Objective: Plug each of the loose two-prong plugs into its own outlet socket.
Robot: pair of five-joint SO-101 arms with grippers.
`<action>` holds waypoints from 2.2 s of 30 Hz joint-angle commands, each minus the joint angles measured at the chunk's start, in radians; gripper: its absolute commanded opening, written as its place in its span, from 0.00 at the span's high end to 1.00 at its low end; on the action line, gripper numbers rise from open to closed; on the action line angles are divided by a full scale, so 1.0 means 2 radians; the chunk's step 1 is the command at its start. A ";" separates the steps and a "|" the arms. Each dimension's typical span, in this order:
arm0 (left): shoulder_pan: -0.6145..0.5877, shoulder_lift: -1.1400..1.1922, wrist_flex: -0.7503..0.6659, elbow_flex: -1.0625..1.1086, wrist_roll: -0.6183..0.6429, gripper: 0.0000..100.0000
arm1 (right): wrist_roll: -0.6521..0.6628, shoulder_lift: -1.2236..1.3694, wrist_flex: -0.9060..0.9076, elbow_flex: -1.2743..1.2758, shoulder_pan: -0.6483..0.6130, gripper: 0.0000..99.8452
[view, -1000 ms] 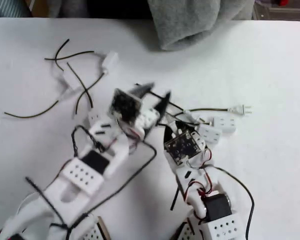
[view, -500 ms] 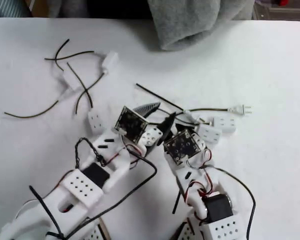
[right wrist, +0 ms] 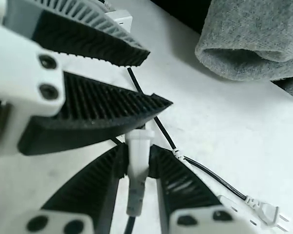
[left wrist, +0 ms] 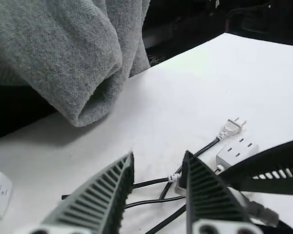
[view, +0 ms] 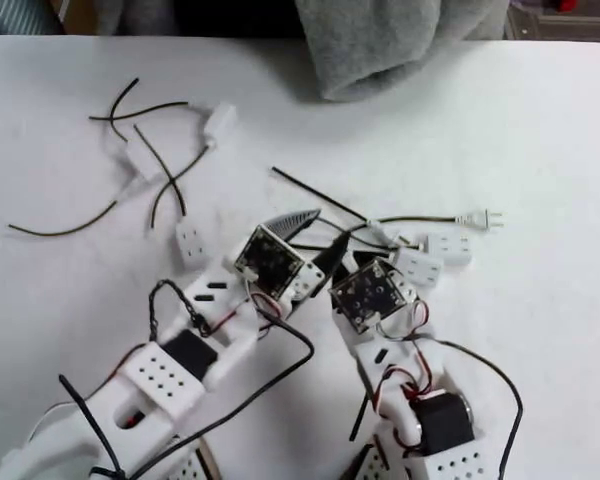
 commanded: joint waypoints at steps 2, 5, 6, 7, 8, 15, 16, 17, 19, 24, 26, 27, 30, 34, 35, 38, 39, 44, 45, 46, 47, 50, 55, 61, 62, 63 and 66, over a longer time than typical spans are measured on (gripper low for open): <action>0.003 -0.005 0.002 0.001 -0.005 0.83 | 0.000 -0.010 0.019 -0.055 -0.005 0.98; 0.003 -0.005 0.002 0.001 -0.005 0.83 | 0.000 -0.010 0.019 -0.060 -0.003 0.98; 0.003 -0.005 0.002 0.001 -0.005 0.83 | 0.000 -0.010 0.019 -0.060 -0.003 0.98; 0.002 -0.005 0.002 0.001 -0.005 0.83 | 0.000 -0.010 0.019 -0.060 -0.003 0.98; 0.001 -0.005 0.002 0.001 -0.005 0.83 | 0.000 -0.010 0.019 -0.060 -0.003 0.98; 0.000 -0.005 0.002 0.001 -0.006 0.83 | 0.000 -0.010 0.031 -0.071 -0.002 0.98; 0.000 -0.005 0.002 0.001 -0.006 0.83 | 0.000 -0.010 0.040 -0.080 -0.002 0.98; 0.000 -0.005 0.002 0.001 -0.006 0.83 | 0.000 -0.010 0.047 -0.087 -0.002 0.98; 0.000 -0.005 0.002 0.001 -0.006 0.83 | 0.000 -0.010 0.054 -0.093 -0.002 0.98; 0.000 -0.005 0.002 0.001 -0.006 0.83 | 0.000 -0.010 0.054 -0.096 -0.002 0.98; 0.000 -0.005 0.002 0.002 -0.006 0.83 | 0.000 -0.010 0.054 -0.096 -0.002 0.98; 0.000 -0.005 0.002 0.002 -0.006 0.83 | 0.000 -0.010 0.054 -0.096 -0.002 0.98; 0.000 -0.005 0.002 0.002 -0.006 0.83 | 0.000 -0.010 0.054 -0.096 -0.002 0.98; 0.001 -0.005 0.002 0.002 -0.006 0.83 | 0.000 -0.010 0.062 -0.107 -0.002 0.98; 0.001 -0.005 0.002 0.002 -0.006 0.83 | 0.000 -0.010 0.066 -0.112 -0.002 0.98; 0.001 -0.005 0.002 0.002 -0.006 0.83 | 0.000 -0.010 0.075 -0.120 -0.002 0.98; 0.001 -0.005 0.002 0.002 -0.006 0.83 | 0.000 -0.010 0.075 -0.120 -0.002 0.98; 0.001 -0.005 0.002 0.002 -0.006 0.83 | 0.000 -0.010 0.075 -0.121 -0.002 0.98; 0.001 -0.005 0.002 0.002 -0.006 0.83 | 0.000 -0.010 0.076 -0.124 -0.002 0.98; 0.001 -0.005 0.002 0.002 -0.006 0.83 | 0.000 -0.010 0.080 -0.127 -0.002 0.98; 0.001 -0.005 0.002 0.002 -0.006 0.83 | 0.000 -0.010 0.086 -0.133 0.000 0.98; 0.002 -0.004 0.002 0.002 -0.006 0.83 | 0.000 -0.010 0.096 -0.147 0.009 0.98; 0.003 0.045 -0.017 -0.008 -0.006 0.83 | 0.000 -0.010 0.097 -0.150 0.012 0.98; -0.008 0.145 -0.127 -0.010 -0.006 0.83 | 0.001 -0.009 0.088 -0.146 0.033 0.98; -0.012 0.155 -0.144 -0.011 -0.006 0.83 | 0.001 -0.009 0.081 -0.140 0.043 0.98; -0.016 0.163 -0.155 -0.014 -0.006 0.83 | 0.001 -0.009 0.071 -0.131 0.053 0.98; -0.044 0.161 -0.159 -0.019 -0.006 0.83 | 0.003 -0.008 0.032 -0.098 0.076 0.98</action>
